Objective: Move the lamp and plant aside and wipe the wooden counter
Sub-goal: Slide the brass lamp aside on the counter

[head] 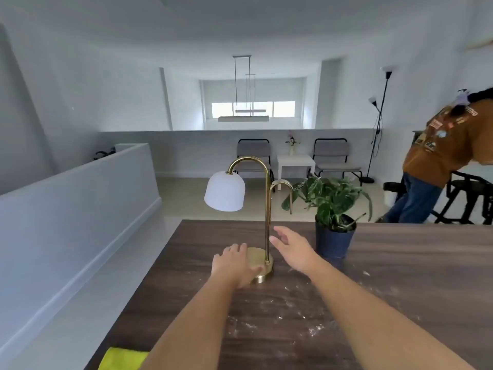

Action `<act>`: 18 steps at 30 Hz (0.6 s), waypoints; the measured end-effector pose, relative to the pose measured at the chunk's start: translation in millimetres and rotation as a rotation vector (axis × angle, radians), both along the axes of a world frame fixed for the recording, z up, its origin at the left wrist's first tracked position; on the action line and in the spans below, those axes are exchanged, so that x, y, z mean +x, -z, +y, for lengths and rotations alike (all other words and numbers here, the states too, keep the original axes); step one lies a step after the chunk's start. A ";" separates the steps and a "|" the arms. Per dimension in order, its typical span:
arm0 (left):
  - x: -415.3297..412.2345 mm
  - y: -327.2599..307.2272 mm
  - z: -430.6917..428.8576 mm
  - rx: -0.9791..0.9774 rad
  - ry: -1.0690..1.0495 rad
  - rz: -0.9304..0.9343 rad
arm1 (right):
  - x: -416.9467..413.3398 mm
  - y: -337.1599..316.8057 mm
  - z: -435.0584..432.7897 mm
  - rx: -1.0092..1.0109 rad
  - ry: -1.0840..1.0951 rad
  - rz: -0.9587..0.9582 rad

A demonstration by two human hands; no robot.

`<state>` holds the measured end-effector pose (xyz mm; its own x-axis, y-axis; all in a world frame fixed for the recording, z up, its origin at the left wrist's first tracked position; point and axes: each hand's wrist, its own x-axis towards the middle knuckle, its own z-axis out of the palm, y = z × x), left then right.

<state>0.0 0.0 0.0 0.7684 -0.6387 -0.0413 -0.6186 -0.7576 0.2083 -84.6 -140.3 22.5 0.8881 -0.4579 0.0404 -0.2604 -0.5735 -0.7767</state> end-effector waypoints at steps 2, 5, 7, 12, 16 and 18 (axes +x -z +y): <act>12.6 8.4 -1.3 0.003 0.029 0.041 | 15.3 1.7 2.5 0.115 0.083 -0.114; 31.3 22.7 -4.7 -0.036 0.075 0.108 | 26.8 1.2 9.6 0.201 0.168 -0.205; 39.6 29.6 -8.4 -0.045 0.115 0.136 | 32.9 4.3 12.6 0.236 0.212 -0.220; 53.4 36.9 -17.8 -0.019 0.155 0.180 | 45.2 10.8 8.2 0.241 0.257 -0.256; 54.5 35.6 -26.8 -0.009 0.126 0.194 | 49.9 16.8 -1.9 0.241 0.198 -0.260; 52.1 35.6 -30.3 0.009 0.098 0.175 | 51.3 17.4 -4.1 0.245 0.165 -0.261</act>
<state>52.1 -30.3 -35.6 0.6832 -0.7089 -0.1751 -0.6442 -0.6981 0.3126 -33.3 -144.4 5.1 0.7761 -0.6177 0.1268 -0.1094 -0.3299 -0.9377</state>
